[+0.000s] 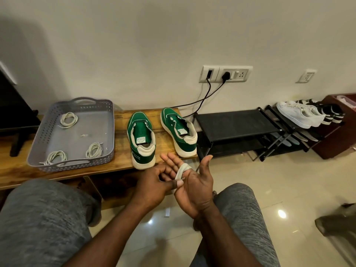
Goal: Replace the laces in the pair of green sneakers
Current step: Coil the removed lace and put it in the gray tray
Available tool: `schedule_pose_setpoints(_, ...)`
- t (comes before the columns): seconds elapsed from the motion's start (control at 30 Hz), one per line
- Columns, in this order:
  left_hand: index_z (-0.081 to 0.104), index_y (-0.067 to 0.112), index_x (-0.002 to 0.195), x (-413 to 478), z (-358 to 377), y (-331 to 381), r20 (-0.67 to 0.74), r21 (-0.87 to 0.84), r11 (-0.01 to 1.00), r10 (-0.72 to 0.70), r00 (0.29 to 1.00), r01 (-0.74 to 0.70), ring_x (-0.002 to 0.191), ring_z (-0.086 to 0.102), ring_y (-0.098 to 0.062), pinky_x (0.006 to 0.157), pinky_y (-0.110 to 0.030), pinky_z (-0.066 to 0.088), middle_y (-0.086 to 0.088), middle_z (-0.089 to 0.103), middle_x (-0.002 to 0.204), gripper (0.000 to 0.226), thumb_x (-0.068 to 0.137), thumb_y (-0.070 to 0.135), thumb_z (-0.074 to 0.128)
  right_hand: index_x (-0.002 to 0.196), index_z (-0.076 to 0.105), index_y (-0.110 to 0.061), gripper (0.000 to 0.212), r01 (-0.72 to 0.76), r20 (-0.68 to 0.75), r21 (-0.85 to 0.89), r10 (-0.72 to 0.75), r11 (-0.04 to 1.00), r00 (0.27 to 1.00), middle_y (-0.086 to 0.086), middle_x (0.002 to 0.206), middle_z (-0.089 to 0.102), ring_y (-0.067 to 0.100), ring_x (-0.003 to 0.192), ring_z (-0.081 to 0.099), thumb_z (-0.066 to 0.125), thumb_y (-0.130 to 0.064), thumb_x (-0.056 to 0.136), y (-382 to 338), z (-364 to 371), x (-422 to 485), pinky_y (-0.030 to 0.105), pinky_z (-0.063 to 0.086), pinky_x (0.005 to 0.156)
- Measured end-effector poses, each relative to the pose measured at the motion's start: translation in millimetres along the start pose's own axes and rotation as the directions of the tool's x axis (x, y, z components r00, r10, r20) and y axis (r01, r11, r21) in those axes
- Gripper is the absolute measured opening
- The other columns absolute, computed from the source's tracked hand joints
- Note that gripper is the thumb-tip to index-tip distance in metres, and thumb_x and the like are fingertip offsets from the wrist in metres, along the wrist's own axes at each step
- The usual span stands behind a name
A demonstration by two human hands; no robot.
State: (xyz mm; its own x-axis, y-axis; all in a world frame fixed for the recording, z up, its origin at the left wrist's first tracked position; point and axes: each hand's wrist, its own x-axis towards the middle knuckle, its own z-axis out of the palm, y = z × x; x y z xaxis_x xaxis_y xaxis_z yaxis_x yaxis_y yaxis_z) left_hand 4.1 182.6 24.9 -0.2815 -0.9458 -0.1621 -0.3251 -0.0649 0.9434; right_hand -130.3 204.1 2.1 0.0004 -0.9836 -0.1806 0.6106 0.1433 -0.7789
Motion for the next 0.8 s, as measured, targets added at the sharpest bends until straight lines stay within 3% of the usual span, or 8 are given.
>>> schedule_pose_setpoints(0.1,0.071,0.017,0.078,0.1,10.1,-2.1,-0.109,0.1,0.994,0.05,0.993,-0.039,0.066,0.061,-0.012,0.058,-0.018,0.049,0.001,0.068,0.074,0.016,0.082,0.013,0.086,0.155,0.039,0.002,0.134,0.015,-0.008,-0.024,-0.015,1.0,1.0,0.021,0.155,0.052,0.032,0.147,0.047,0.068,-0.092,0.064,-0.2,2.4,0.8,0.047,0.03,0.125)
schedule_pose_setpoints(0.23,0.068,0.018,0.077,0.6,12.8,-3.8,-0.097,0.196,0.98,0.053,0.994,-0.033,0.073,0.065,-0.018,0.069,-0.04,0.055,0.002,0.068,0.077,0.016,0.087,0.016,0.08,0.153,0.042,0.002,0.135,0.009,-0.03,-0.074,-0.011,0.997,1.0,0.021,0.151,0.056,0.031,0.144,0.051,0.071,-0.092,0.061,3.3,4.0,2.6,0.041,0.038,0.121)
schedule_pose_setpoints(0.33,0.066,0.027,0.076,-0.5,8.1,-0.8,-0.135,0.32,0.946,0.1,0.986,-0.052,0.066,0.063,-0.008,0.065,-0.038,0.057,0.01,0.068,0.071,0.016,0.086,0.025,0.078,0.152,0.043,0.002,0.133,-0.006,-0.017,-0.071,0.005,0.997,1.0,0.022,0.151,0.056,0.03,0.142,0.054,0.074,-0.09,0.061,2.6,7.1,2.7,0.035,0.051,0.109)
schedule_pose_setpoints(0.4,0.063,0.028,0.076,-2.1,5.2,2.4,-0.174,0.421,0.905,0.149,0.973,-0.063,0.063,0.061,-0.007,0.059,-0.033,0.054,0.012,0.065,0.067,0.017,0.083,0.034,0.077,0.152,0.045,0.0,0.128,-0.036,0.002,-0.074,0.036,0.997,0.999,0.02,0.152,0.056,0.029,0.142,0.054,0.073,-0.089,0.064,2.5,10.4,1.6,0.034,0.051,0.11)
schedule_pose_setpoints(0.5,0.061,0.029,0.083,-3.6,5.1,4.0,-0.238,0.581,0.812,0.223,0.945,-0.045,0.069,0.063,-0.015,0.06,-0.03,0.051,0.011,0.065,0.072,0.021,0.081,0.045,0.073,0.152,0.045,-0.001,0.106,-0.05,-0.042,-0.146,0.045,0.988,0.998,0.019,0.151,0.057,0.031,0.145,0.051,0.049,-0.083,0.086,9.2,8.7,1.0,0.036,0.046,0.116)
schedule_pose_setpoints(0.6,0.065,0.032,0.093,-5.4,8.9,4.1,-0.286,0.553,0.832,0.231,0.93,-0.036,0.074,0.066,-0.014,0.063,-0.03,0.055,0.012,0.069,0.081,0.018,0.084,0.044,0.075,0.151,0.046,0.0,0.096,-0.068,-0.075,-0.117,0.06,0.991,0.995,0.02,0.149,0.059,0.031,0.142,0.054,0.028,-0.076,0.096,13.8,4.8,2.5,0.034,0.049,0.113)
schedule_pose_setpoints(0.73,0.074,0.029,0.098,-3.8,12.3,0.2,-0.256,0.528,0.846,0.241,0.936,-0.073,0.075,0.066,-0.008,0.067,-0.029,0.056,0.011,0.072,0.085,0.011,0.089,0.034,0.076,0.15,0.05,-0.003,0.116,-0.012,-0.02,-0.104,0.01,0.994,1.0,0.016,0.15,0.059,0.029,0.139,0.056,0.061,-0.09,0.073,8.2,12.4,3.1,0.038,0.05,0.112)
schedule_pose_setpoints(0.8,0.078,0.028,0.095,-1.5,11.2,-2.2,-0.23,0.406,0.911,0.176,0.957,-0.07,0.07,0.067,-0.003,0.062,-0.02,0.054,0.013,0.074,0.08,0.006,0.09,0.027,0.078,0.148,0.051,-0.003,0.12,0.004,-0.02,-0.089,-0.006,0.996,1.0,0.016,0.149,0.06,0.029,0.137,0.059,0.068,-0.089,0.068,5.8,10.4,4.7,0.036,0.053,0.107)
